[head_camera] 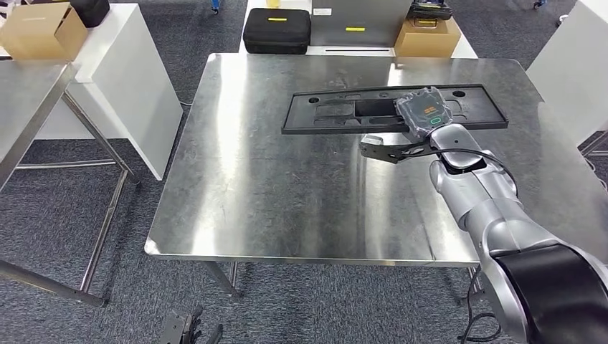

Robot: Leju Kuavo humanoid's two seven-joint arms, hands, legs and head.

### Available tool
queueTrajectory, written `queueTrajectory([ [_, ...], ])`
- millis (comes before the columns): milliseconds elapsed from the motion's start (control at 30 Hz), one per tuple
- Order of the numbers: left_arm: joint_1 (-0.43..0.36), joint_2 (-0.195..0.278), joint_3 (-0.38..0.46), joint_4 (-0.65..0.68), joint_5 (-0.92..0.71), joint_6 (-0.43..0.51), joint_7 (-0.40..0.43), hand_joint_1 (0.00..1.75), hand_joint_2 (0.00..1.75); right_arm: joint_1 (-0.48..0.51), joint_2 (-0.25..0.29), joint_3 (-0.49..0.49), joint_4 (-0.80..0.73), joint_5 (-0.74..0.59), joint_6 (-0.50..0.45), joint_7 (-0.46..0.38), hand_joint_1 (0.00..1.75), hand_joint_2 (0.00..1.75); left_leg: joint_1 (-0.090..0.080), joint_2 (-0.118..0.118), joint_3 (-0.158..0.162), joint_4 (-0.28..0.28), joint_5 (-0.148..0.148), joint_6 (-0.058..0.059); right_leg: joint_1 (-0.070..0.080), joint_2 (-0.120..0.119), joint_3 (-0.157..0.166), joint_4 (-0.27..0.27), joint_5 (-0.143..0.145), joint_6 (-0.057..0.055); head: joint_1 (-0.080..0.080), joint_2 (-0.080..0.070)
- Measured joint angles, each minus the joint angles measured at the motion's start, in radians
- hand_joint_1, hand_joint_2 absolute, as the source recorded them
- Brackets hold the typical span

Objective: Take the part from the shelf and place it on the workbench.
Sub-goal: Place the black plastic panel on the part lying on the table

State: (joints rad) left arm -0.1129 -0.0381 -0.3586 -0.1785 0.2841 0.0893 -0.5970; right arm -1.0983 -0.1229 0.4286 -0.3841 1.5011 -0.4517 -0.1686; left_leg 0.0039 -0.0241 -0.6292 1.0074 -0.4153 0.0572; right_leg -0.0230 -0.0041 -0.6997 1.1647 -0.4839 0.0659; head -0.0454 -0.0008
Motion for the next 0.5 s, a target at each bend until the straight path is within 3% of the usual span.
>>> queueTrajectory([
  [33, 0.000, 0.000, 0.000, 0.000, 0.000, 0.000, 0.000, 0.00, 1.75, -0.001, 0.000, 0.000, 0.001, 0.000, 0.000, 0.000, 1.73, 1.75, -0.001, -0.004, -0.002, 0.008, -0.006, -0.007, -0.002, 0.002, 0.031, -0.067, 0.029, 0.006, 0.001, 0.000],
  [100, 0.001, 0.001, 0.000, 0.000, 0.000, 0.000, 0.001, 0.00, 1.75, 0.000, 0.001, 0.001, 0.003, 0.000, 0.000, 0.000, 1.73, 1.75, -0.005, -0.011, -0.008, 0.022, -0.016, -0.011, -0.006, 0.004, 0.066, -0.140, 0.057, 0.002, 0.002, 0.000],
  [200, 0.003, 0.002, -0.001, 0.000, 0.000, 0.000, 0.002, 0.00, 1.75, 0.002, 0.003, 0.003, 0.005, 0.002, 0.000, 0.000, 1.73, 1.75, -0.007, -0.013, -0.009, 0.023, -0.015, 0.002, -0.005, 0.005, 0.068, -0.143, 0.059, -0.008, 0.001, 0.000],
  [433, 0.005, 0.004, -0.007, 0.000, -0.027, -0.002, 0.078, 0.00, 1.75, 0.001, 0.004, 0.006, 0.006, 0.005, 0.001, -0.007, 1.73, 1.75, -0.006, -0.006, -0.002, 0.012, -0.015, 0.003, 0.001, 0.011, 0.068, -0.143, 0.057, -0.015, 0.001, 0.000],
  [500, 0.007, 0.007, -0.017, 0.000, -0.047, -0.002, 0.119, 0.00, 1.75, 0.001, 0.005, 0.007, 0.006, 0.009, 0.001, -0.013, 0.86, 0.87, -0.006, -0.006, -0.001, 0.011, -0.015, -0.004, 0.003, 0.011, 0.068, -0.143, 0.058, -0.021, 0.001, 0.000],
])
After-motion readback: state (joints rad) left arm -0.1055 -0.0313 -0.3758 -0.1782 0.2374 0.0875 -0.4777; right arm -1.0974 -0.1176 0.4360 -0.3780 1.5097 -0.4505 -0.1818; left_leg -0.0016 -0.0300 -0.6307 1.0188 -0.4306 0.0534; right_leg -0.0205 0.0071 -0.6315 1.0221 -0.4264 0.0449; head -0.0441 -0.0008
